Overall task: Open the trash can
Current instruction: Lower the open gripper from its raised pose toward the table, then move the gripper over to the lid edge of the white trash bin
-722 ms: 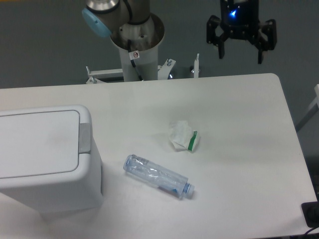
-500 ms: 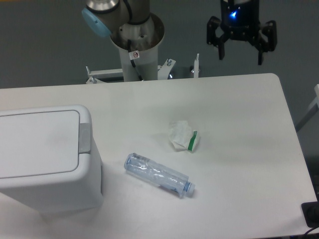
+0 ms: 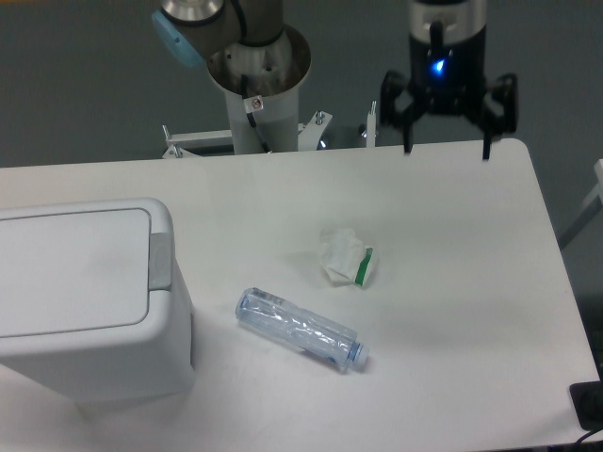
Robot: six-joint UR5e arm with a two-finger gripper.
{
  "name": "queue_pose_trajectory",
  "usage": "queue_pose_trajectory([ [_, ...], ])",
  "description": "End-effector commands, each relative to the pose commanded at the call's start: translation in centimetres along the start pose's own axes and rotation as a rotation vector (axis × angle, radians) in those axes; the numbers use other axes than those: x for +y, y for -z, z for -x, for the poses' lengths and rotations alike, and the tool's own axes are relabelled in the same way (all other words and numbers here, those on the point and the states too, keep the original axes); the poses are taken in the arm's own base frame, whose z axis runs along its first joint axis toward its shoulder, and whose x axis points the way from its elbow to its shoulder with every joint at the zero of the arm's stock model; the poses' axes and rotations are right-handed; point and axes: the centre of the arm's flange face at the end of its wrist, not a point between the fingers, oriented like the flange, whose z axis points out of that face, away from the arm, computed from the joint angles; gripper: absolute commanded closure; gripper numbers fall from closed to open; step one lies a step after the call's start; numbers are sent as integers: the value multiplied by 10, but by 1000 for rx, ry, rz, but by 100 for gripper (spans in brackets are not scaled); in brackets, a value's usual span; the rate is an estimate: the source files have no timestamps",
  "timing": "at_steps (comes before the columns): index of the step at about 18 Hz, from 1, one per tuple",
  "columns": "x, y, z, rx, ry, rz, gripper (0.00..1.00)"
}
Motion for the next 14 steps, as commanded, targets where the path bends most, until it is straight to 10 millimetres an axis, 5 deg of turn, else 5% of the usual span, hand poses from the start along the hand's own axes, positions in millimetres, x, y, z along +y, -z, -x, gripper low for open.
queue_pose_trajectory([
  [4,-25,7,-33,84,184,-111,0],
  [8,-46,15,-107,374,269,-171,0],
  [11,-38,4,-154,427,273,-109,0],
  [14,-33,-5,-170,445,284,-76,0],
])
